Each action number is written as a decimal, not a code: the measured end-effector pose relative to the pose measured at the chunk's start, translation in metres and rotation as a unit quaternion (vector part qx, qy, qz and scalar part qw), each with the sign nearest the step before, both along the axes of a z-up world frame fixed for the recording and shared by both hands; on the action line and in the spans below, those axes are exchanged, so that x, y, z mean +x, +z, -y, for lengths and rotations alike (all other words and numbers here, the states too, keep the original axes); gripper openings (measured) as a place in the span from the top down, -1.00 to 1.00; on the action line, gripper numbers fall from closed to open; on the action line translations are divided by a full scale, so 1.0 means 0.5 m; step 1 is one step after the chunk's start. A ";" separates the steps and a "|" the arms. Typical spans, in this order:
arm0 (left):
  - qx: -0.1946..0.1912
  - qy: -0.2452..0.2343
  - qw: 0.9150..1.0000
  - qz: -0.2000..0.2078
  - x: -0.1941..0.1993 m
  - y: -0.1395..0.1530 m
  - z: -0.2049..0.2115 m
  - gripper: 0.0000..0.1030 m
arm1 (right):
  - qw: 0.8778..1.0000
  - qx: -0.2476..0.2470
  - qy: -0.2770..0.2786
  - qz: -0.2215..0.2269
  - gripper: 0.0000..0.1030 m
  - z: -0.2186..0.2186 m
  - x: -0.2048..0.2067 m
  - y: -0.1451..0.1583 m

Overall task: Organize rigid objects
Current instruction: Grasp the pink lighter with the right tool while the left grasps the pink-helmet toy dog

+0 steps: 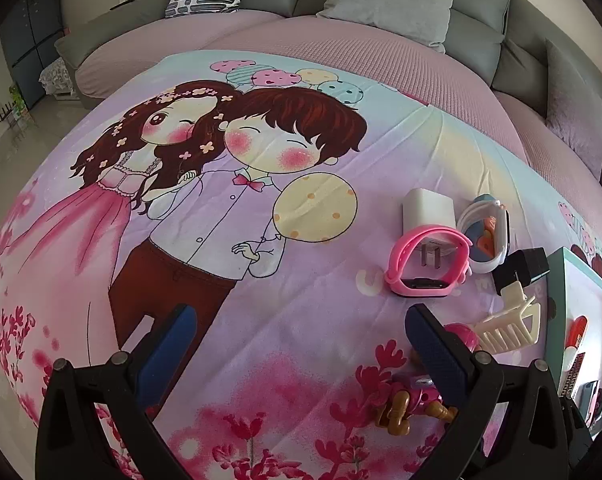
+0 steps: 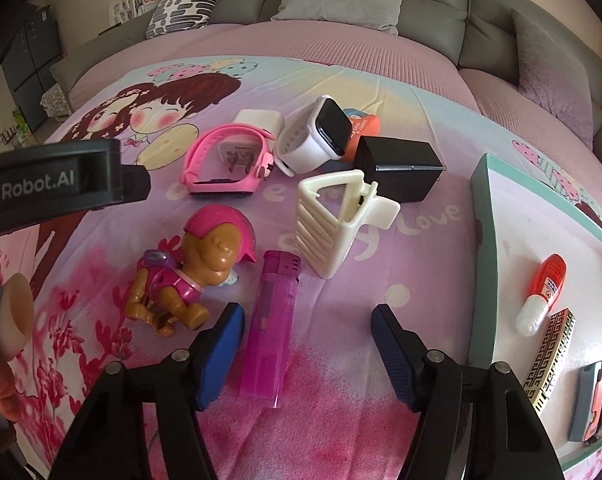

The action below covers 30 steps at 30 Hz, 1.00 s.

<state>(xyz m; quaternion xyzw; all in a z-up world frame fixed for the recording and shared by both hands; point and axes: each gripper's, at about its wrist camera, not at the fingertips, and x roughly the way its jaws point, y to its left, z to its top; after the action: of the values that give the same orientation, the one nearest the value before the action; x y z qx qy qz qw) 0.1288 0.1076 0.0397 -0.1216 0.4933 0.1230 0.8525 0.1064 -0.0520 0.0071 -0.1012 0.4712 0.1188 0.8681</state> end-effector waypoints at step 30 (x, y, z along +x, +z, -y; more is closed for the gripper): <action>-0.026 -0.117 0.993 -0.013 0.021 0.011 0.109 -1.00 | 0.996 0.059 -0.062 -0.009 0.58 0.108 0.001 0.040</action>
<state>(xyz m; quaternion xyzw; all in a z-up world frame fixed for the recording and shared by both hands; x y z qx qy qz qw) 0.1395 0.0531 0.0452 -0.0829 0.5186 0.0111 0.8509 0.1071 -0.1059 0.0270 -0.0193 0.4762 0.0929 0.8742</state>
